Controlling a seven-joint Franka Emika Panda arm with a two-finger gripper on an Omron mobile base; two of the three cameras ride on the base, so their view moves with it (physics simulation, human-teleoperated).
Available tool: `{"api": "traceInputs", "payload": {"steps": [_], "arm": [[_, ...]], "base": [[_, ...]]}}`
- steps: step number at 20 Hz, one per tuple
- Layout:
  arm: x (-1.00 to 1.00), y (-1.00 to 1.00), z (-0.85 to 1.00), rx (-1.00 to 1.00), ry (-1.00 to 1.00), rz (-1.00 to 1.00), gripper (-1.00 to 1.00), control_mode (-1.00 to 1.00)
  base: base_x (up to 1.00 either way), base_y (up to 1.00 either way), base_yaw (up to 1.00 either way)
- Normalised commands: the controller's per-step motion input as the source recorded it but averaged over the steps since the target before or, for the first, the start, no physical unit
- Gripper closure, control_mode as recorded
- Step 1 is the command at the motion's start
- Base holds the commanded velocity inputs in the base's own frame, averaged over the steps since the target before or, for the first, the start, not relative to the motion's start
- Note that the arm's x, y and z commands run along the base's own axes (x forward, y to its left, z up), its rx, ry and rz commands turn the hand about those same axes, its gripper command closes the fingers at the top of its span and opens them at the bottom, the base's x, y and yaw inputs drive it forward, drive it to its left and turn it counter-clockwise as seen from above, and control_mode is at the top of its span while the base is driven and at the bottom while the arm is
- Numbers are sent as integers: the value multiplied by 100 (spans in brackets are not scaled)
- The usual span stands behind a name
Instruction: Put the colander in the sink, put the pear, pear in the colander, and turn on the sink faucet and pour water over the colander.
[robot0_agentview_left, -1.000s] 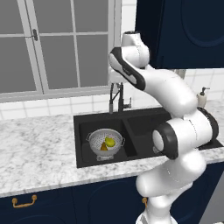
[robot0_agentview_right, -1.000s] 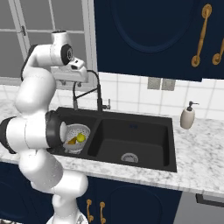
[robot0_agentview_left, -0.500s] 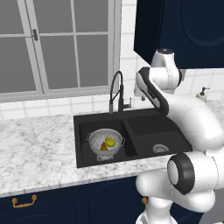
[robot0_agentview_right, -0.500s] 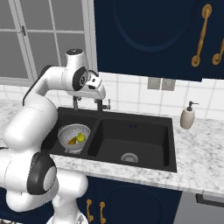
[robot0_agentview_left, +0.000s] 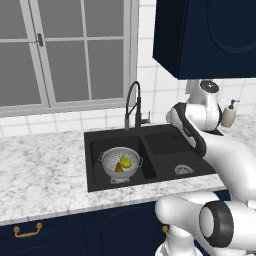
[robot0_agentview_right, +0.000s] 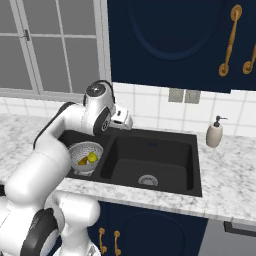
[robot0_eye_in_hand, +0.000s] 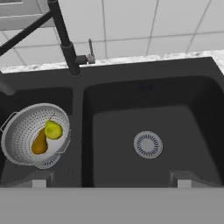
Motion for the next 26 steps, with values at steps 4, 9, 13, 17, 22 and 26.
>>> {"api": "traceInputs", "payload": {"steps": [4, 9, 13, 17, 22, 26], "arm": [[36, -11, -48, 1, -17, 16, -100, -100], [10, 3, -43, 0, -28, 7, -100, -100], [34, 3, -19, 0, -28, 0, -100, -100], [44, 0, 1, 1, -30, 0, -100, -100], [31, -7, 53, 8, -24, 0, -100, -100], [27, -20, 29, 6, -15, 0, -100, -100]], "base": [[0, 0, 0], [0, 0, 0], [0, 0, 0], [0, 0, 0], [0, 0, 0], [0, 0, 0]]}}
